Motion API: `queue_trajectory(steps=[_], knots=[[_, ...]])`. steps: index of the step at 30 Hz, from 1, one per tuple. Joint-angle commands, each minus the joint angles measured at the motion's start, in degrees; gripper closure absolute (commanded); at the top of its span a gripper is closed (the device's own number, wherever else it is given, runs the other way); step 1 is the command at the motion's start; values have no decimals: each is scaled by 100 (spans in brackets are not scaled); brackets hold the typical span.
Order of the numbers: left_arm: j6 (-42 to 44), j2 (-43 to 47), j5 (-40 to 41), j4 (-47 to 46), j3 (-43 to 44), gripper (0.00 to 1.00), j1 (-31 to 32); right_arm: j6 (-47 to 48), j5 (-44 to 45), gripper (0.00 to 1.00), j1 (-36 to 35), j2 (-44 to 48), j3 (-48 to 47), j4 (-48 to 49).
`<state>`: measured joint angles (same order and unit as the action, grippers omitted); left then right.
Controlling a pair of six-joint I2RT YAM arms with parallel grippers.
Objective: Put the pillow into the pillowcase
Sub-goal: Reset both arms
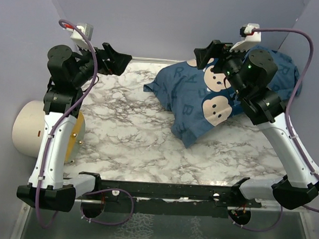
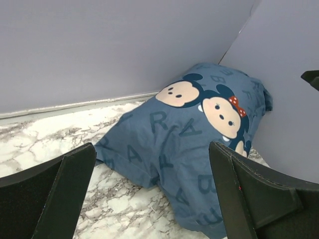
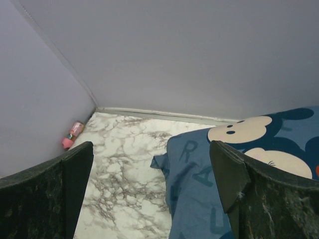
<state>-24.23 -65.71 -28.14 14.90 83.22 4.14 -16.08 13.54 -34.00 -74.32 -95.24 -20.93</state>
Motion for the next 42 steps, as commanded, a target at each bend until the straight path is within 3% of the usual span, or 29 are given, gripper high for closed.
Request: queue_trajectory(steps=[1, 30, 42], knots=[[170, -108, -211, -91, 361, 1, -8, 194, 296, 0, 21, -109, -350, 129], [275, -262, -365, -74, 260, 1, -10, 238, 494, 0, 20, 93, 42, 290], [272, -229, -429, -179, -23, 1, -14, 361, 173, 0, 18, 297, 459, 733]])
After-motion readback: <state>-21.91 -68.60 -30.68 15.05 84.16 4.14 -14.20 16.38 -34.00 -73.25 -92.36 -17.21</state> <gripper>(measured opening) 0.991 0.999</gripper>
